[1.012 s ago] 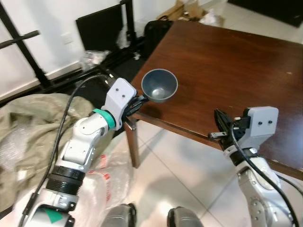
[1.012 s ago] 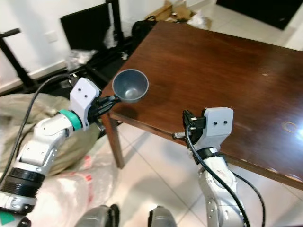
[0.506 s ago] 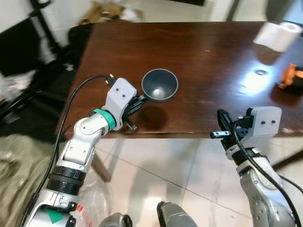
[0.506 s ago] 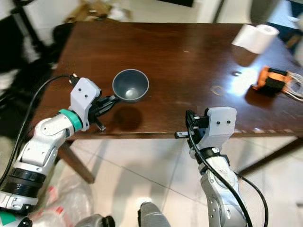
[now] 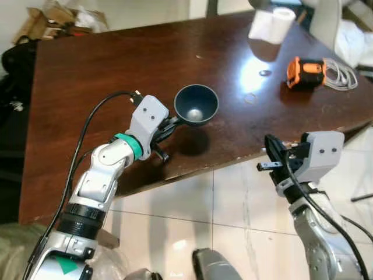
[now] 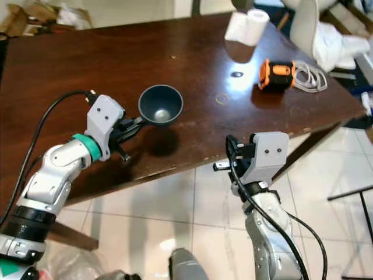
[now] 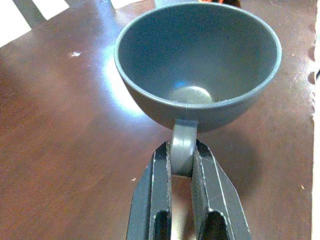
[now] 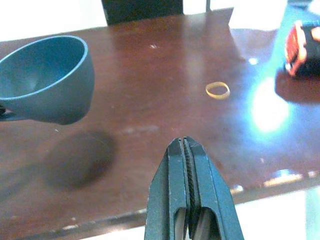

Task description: Setting the table

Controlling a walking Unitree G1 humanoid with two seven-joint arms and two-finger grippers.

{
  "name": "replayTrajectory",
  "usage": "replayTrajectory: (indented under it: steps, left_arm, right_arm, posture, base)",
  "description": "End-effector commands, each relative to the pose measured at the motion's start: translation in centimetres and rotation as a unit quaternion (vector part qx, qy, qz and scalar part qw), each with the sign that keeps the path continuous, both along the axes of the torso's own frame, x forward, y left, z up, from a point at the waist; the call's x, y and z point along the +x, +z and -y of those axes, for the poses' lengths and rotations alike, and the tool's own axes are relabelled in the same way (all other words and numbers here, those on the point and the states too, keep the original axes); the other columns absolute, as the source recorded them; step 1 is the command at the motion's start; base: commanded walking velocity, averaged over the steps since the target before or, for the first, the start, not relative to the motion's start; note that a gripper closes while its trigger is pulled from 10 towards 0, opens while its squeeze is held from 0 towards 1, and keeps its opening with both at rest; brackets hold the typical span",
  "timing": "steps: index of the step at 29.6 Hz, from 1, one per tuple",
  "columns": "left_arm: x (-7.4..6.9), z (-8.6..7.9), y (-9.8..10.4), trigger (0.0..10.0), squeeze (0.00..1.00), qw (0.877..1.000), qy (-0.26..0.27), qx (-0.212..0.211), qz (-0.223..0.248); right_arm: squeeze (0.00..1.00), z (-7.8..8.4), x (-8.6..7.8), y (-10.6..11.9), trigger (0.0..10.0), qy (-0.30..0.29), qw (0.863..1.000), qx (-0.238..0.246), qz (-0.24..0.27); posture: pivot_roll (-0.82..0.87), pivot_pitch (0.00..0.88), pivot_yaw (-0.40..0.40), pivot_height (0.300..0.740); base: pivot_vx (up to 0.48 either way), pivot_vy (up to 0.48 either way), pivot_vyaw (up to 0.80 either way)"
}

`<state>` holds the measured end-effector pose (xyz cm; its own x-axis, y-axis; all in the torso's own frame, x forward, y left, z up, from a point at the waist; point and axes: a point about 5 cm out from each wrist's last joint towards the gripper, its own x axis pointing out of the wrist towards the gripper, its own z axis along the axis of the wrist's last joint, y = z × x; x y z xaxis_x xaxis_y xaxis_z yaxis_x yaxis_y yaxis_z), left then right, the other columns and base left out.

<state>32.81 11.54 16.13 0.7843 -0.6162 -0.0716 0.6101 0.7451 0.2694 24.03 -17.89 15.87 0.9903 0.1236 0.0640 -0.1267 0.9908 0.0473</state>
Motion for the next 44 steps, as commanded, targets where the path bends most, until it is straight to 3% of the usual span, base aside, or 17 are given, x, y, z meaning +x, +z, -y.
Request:
replayTrajectory:
  steps: [1, 44]
  left_arm:
    - [-0.02, 0.11, -0.14, 10.0, 0.00, 1.000, 0.001, -0.007, -0.004]
    - [0.17, 0.50, -0.33, 10.0, 0.00, 0.999, 0.012, -0.028, -0.010]
  right_arm:
    - [0.00, 0.31, -0.12, -0.36, 10.0, -0.006, 1.000, 0.004, -0.011]
    - [0.00, 0.14, -0.07, -0.19, 10.0, -0.001, 1.000, 0.002, -0.009]
  posture:
    - [-0.07, 0.015, 0.081, 0.740]
    - [-0.07, 0.022, 0.075, 0.740]
  base:
    - [0.000, 0.000, -0.80]
    - [0.000, 0.000, -0.80]
